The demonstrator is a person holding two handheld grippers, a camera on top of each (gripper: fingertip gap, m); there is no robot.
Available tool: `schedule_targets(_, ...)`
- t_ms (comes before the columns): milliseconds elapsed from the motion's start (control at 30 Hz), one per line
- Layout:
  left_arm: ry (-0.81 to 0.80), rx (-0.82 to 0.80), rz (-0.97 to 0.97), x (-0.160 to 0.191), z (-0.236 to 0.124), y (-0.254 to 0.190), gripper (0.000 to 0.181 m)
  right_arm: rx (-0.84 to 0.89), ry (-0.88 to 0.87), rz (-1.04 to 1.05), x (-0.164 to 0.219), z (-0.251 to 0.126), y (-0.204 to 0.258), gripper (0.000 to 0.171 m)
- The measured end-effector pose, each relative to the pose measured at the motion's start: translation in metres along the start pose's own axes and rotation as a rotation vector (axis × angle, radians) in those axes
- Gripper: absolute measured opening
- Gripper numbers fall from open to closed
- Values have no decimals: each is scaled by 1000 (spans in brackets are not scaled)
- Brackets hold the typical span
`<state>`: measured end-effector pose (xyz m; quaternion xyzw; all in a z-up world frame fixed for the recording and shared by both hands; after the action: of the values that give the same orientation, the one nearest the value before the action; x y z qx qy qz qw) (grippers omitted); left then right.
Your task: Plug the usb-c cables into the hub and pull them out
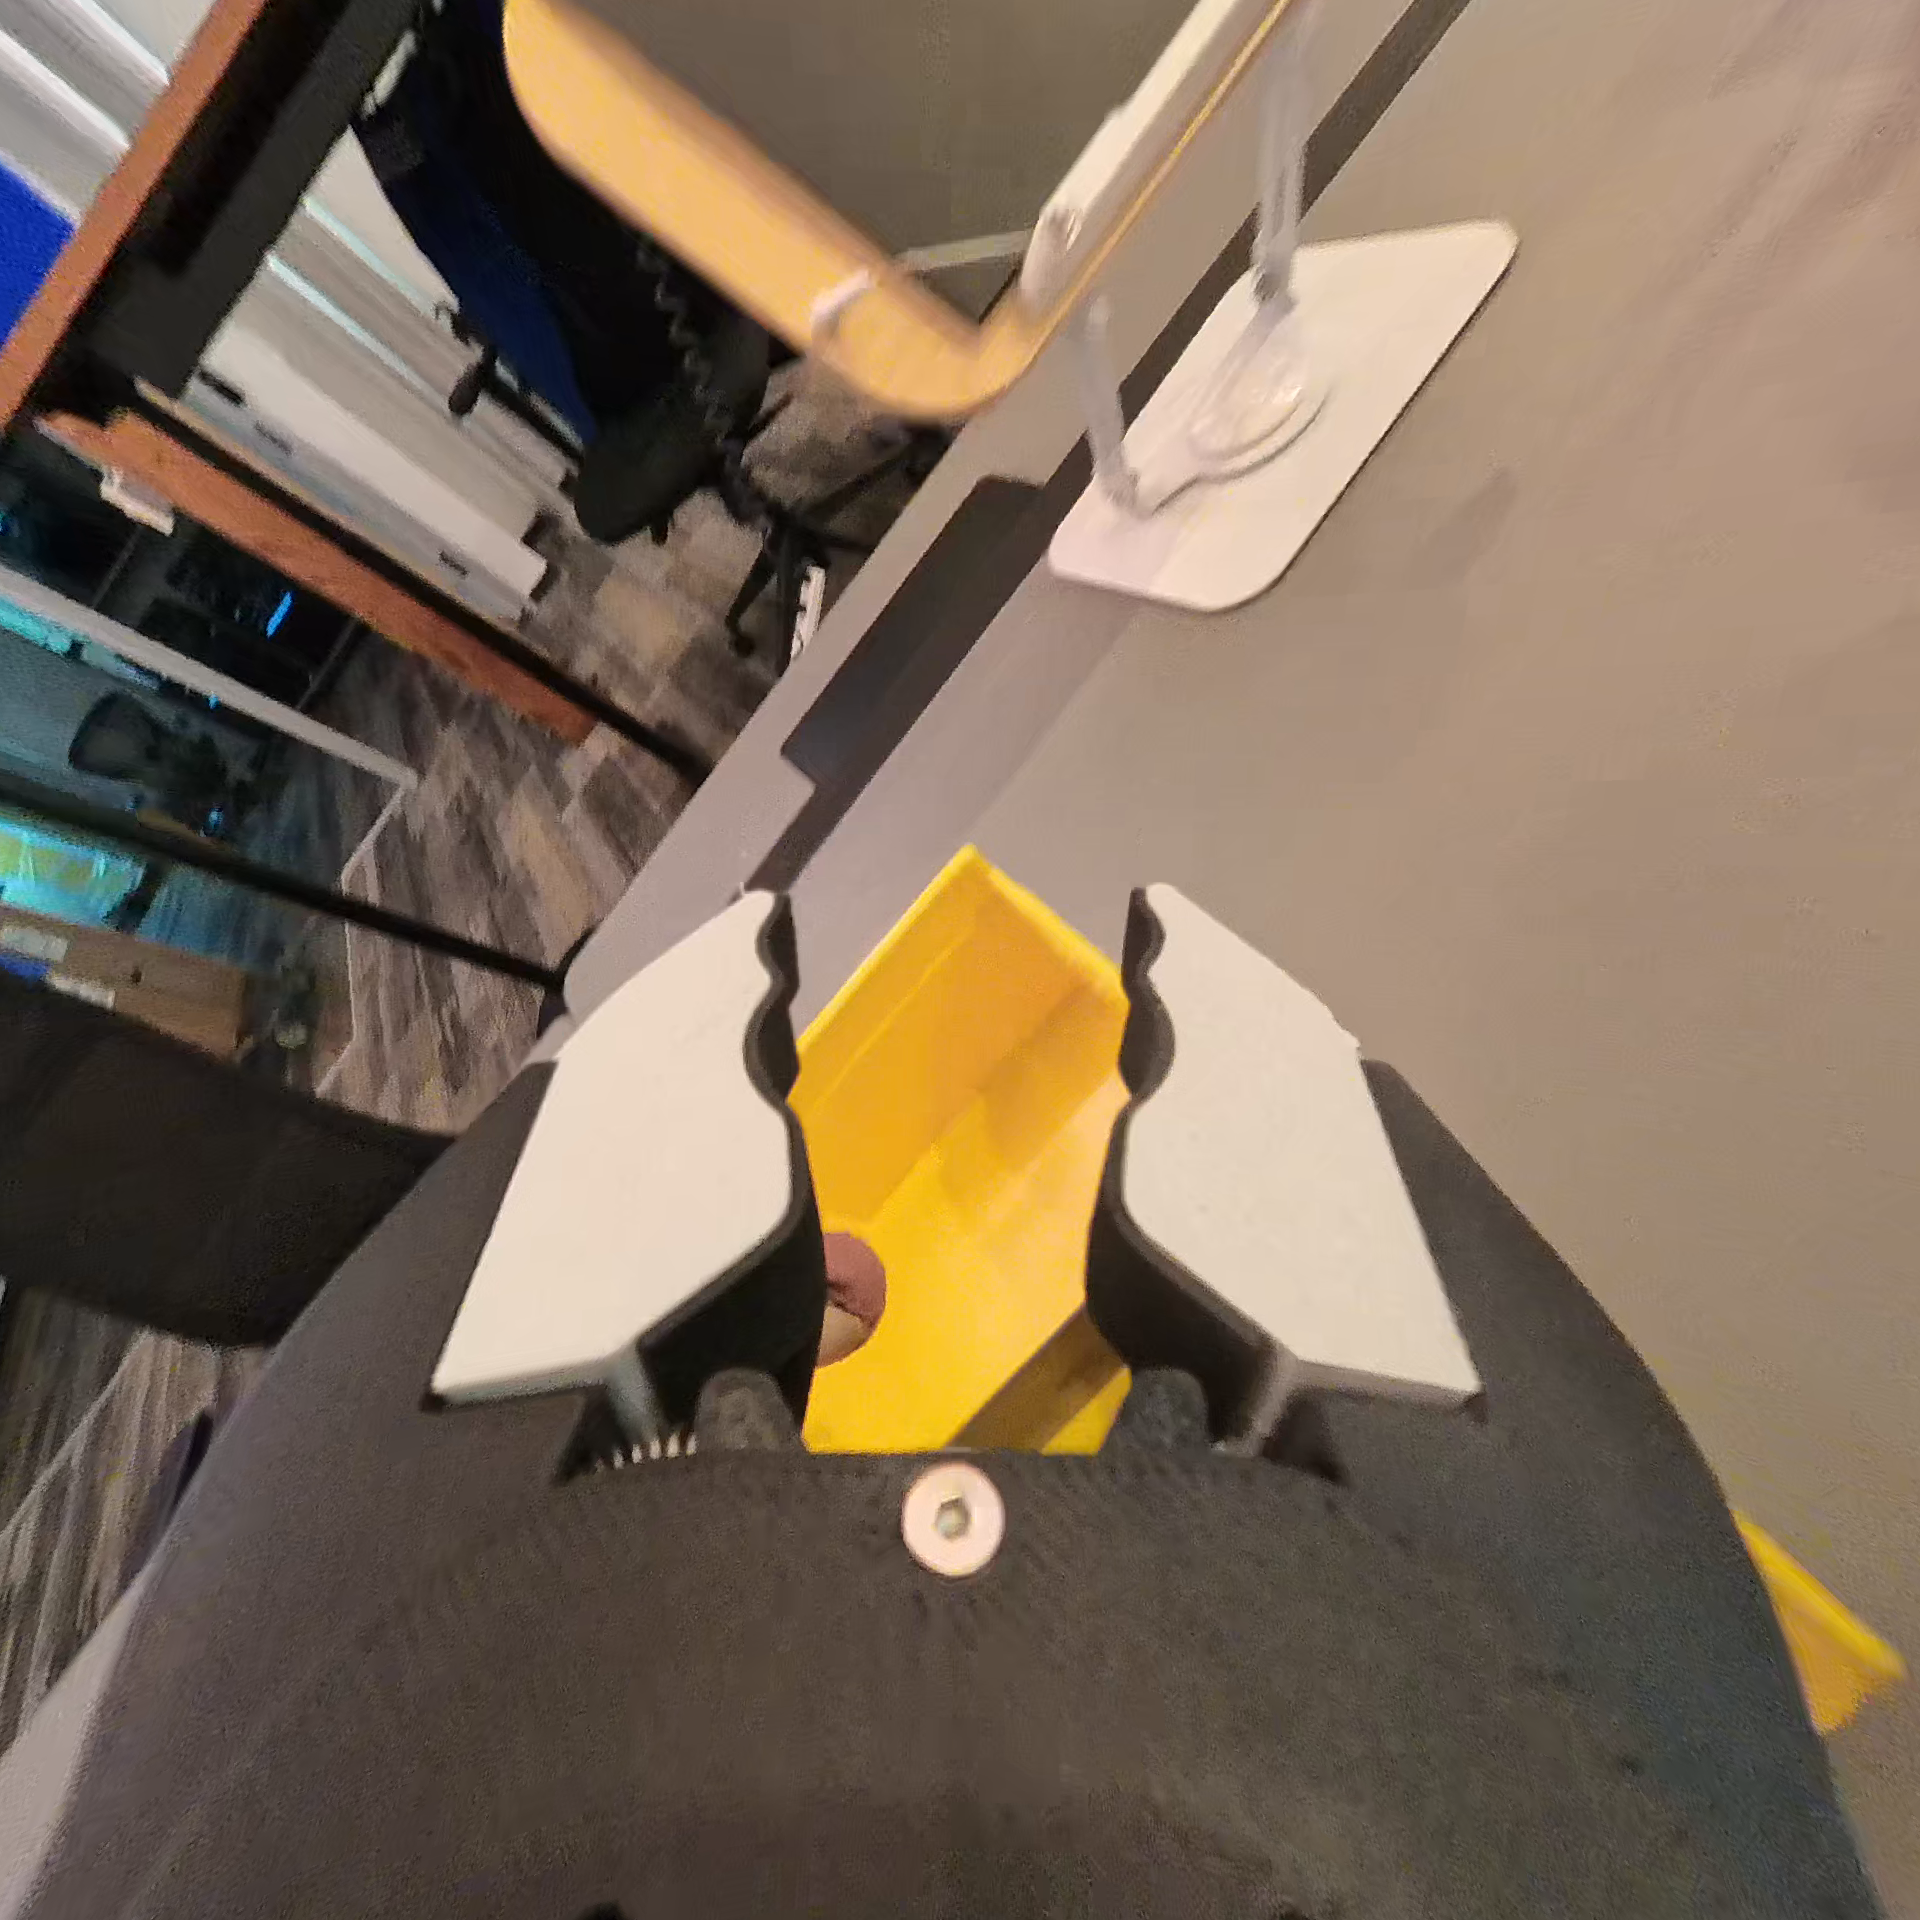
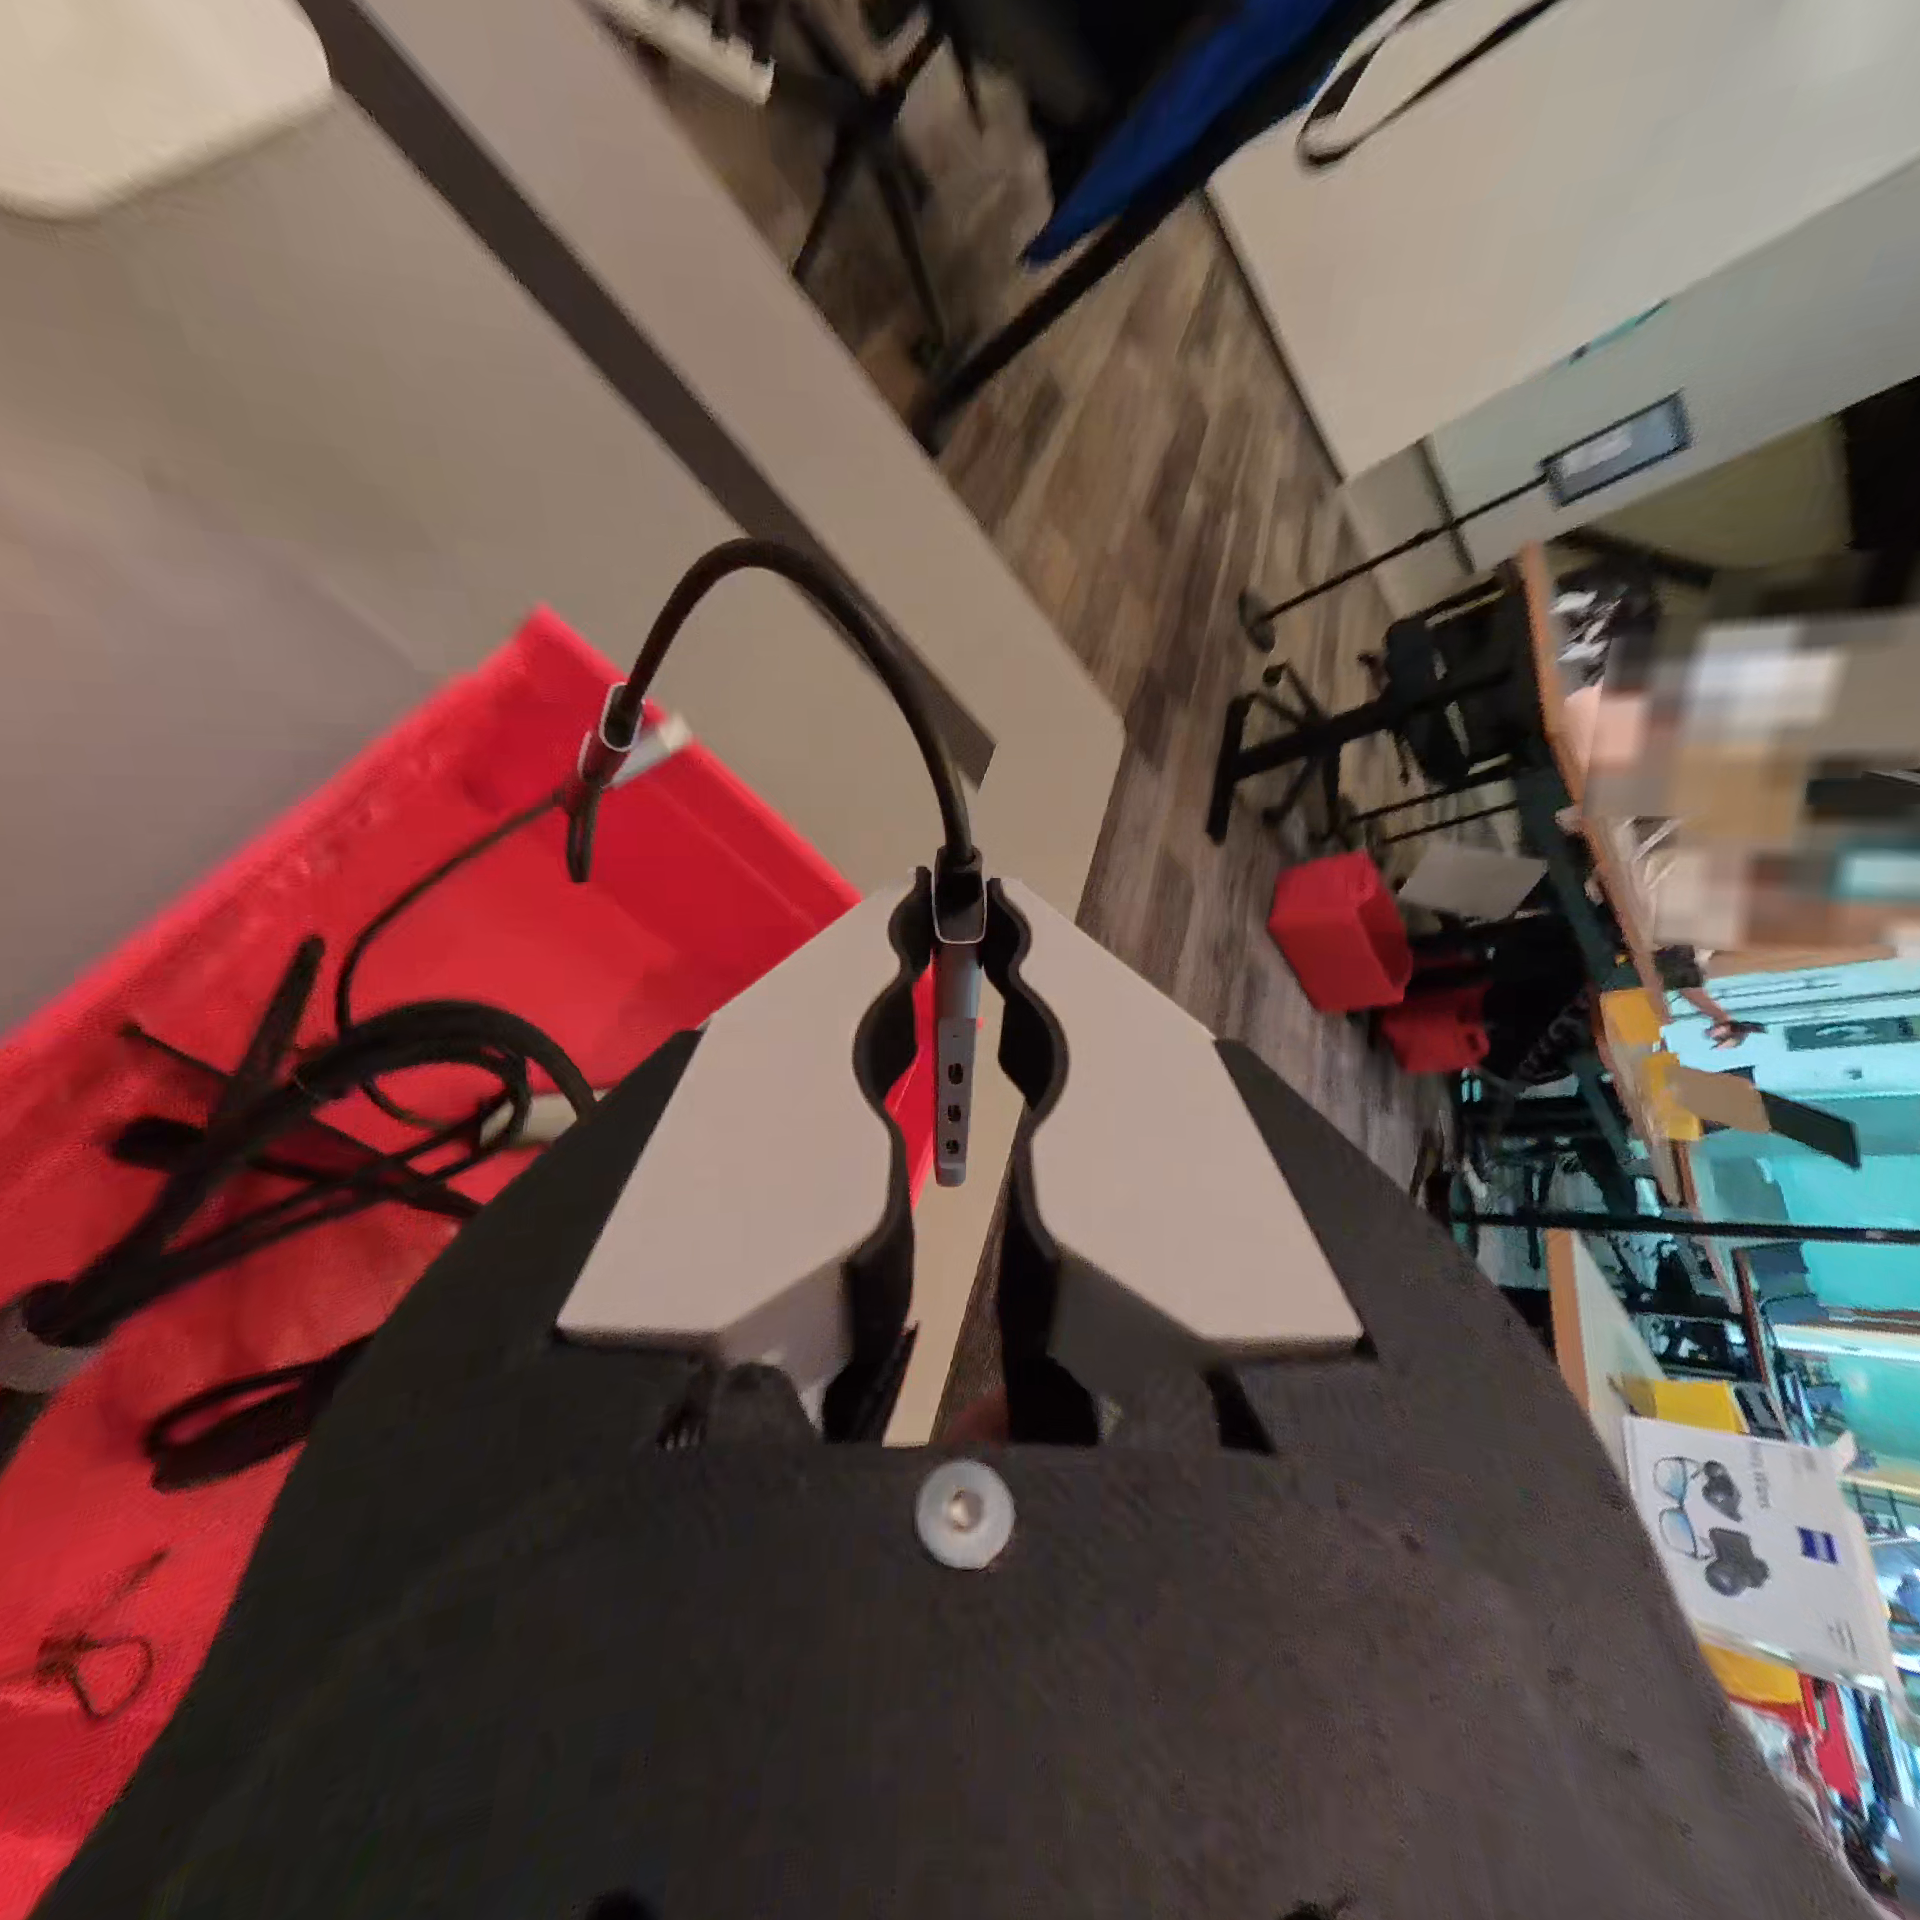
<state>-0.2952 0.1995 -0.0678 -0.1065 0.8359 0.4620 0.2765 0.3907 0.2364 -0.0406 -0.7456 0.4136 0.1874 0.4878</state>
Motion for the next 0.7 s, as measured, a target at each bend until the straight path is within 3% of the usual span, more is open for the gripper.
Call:
schedule_targets(167,203,11,-52,47,-2,10,69,-148,196,77,46,47,1,6)
schedule_targets(300,337,-4,-119,85,-10,17,75,-132,264,84,64,66,4,40)
schedule_targets(367,389,-15,-161,105,-15,19,76,-111,229,122,64,60,-1,49)
schedule_targets(533,535,24,-288,154,-26,12,91,-64,207,236,87,19,-23,39)
schedule_targets(633,562,111,-410,179,-25,-1,98,-126,310,375,125,3,-30,59)
schedule_targets(700,563,165,-466,189,-22,-11,97,-173,390,426,153,-1,-28,63)
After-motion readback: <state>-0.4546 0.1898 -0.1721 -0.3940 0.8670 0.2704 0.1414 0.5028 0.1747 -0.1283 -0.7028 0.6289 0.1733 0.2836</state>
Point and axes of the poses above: each gripper's, where its closed fingertips meet, z out along the fingers, x out of its underside, y = z × x across the jaws, the point moved 10 cm from there along -z, back along the fingers, and after that the axes turned 13 degrees about z, right-handed, at the moved point
